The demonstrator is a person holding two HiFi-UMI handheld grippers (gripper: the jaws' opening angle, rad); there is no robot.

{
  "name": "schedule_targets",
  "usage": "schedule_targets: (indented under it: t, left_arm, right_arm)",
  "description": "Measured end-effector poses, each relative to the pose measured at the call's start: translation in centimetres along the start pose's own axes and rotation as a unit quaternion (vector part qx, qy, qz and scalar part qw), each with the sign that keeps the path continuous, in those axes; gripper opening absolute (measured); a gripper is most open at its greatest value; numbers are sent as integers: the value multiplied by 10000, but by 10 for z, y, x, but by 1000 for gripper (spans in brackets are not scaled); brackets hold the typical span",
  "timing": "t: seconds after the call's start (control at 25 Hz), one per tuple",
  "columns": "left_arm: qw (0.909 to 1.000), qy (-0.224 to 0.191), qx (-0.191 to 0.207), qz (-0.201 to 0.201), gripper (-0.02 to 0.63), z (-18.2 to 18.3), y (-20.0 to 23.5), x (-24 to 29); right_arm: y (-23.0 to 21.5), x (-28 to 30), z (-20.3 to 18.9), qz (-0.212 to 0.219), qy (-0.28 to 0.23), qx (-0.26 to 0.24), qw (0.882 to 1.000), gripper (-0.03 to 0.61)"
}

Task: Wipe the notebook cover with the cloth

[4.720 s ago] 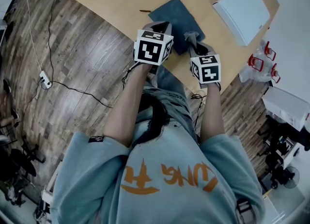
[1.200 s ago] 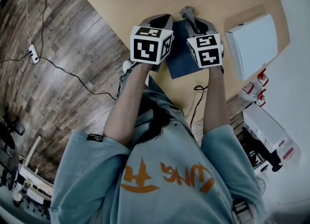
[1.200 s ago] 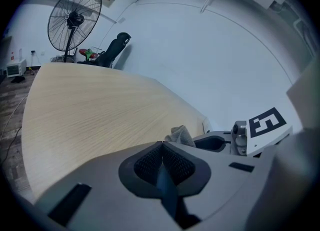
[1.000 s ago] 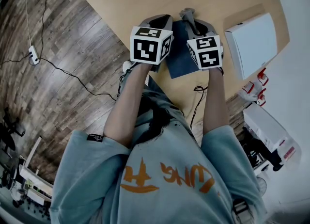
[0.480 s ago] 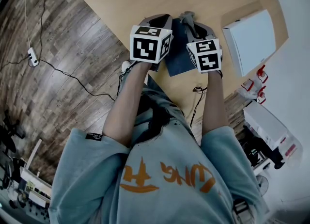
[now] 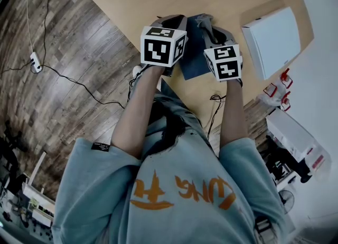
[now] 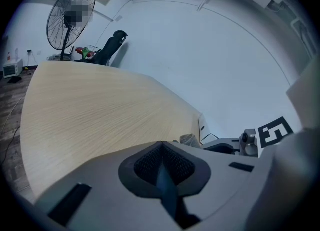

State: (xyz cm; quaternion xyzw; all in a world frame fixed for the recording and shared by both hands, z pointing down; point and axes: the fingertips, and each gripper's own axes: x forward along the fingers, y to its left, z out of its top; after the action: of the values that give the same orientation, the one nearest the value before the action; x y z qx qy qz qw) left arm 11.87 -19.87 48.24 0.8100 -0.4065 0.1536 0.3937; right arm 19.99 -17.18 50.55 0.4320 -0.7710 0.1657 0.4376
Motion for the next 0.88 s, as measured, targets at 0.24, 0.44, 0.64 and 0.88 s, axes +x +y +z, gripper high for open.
schedule_targets:
  t: [0.24,0.44,0.64,0.88]
  left_arm:
    - [10000,-7,15,-29,17,-2,-4,-3]
    - [10000,-6,2,-33,17,-5,-6,-5]
    - [10000,-15,38,-65,17,-8,-13,-7]
    - [9999,21,86,-106,17,-14,-22,-9]
  right_arm:
    - [2,-8,-11,-33,-27,96,9999,31]
    - [4,-14,-19,-75,-52,158,9998,31]
    - [7,-22,-30,-105,-66,291,9995,31]
    - [11,-33,-39,-203,-83,227,9995,31]
